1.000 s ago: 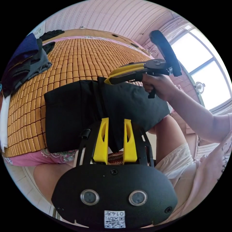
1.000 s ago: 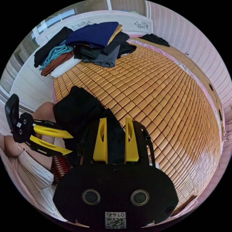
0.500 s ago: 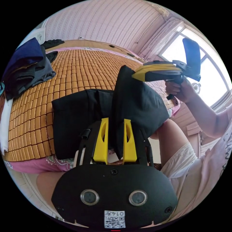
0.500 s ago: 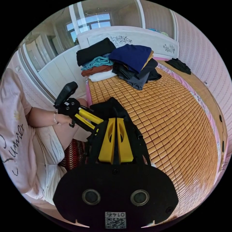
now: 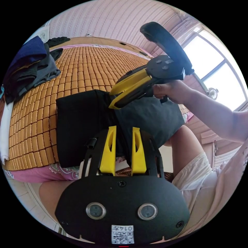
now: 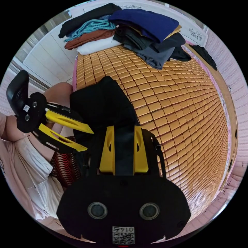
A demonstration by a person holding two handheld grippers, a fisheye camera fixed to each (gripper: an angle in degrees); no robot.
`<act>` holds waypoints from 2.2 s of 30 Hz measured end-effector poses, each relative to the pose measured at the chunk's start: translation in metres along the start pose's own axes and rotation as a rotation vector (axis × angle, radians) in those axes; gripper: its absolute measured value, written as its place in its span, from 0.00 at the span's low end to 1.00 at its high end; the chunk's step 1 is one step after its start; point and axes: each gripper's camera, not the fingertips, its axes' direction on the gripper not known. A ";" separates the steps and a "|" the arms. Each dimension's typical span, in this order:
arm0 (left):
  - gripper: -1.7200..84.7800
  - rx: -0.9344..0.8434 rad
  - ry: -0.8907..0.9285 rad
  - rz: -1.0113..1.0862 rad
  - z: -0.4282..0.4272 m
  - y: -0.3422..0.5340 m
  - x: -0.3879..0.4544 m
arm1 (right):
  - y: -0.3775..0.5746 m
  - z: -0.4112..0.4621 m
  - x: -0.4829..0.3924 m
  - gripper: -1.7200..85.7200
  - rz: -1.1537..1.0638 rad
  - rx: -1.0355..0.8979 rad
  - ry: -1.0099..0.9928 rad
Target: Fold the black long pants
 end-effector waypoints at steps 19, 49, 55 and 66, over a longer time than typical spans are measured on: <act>0.14 0.075 -0.174 0.085 0.002 -0.002 0.049 | 0.036 -0.069 0.016 0.04 0.158 0.325 -0.028; 0.01 -0.164 0.156 0.358 0.070 -0.072 0.131 | 0.060 -0.055 0.121 0.02 0.447 -0.012 0.041; 0.01 -0.232 0.091 0.413 0.107 -0.065 0.141 | 0.038 -0.040 0.144 0.02 0.328 -0.193 0.047; 0.01 -0.140 0.127 0.399 0.095 -0.074 0.142 | 0.104 -0.090 0.177 0.01 0.413 -0.035 0.081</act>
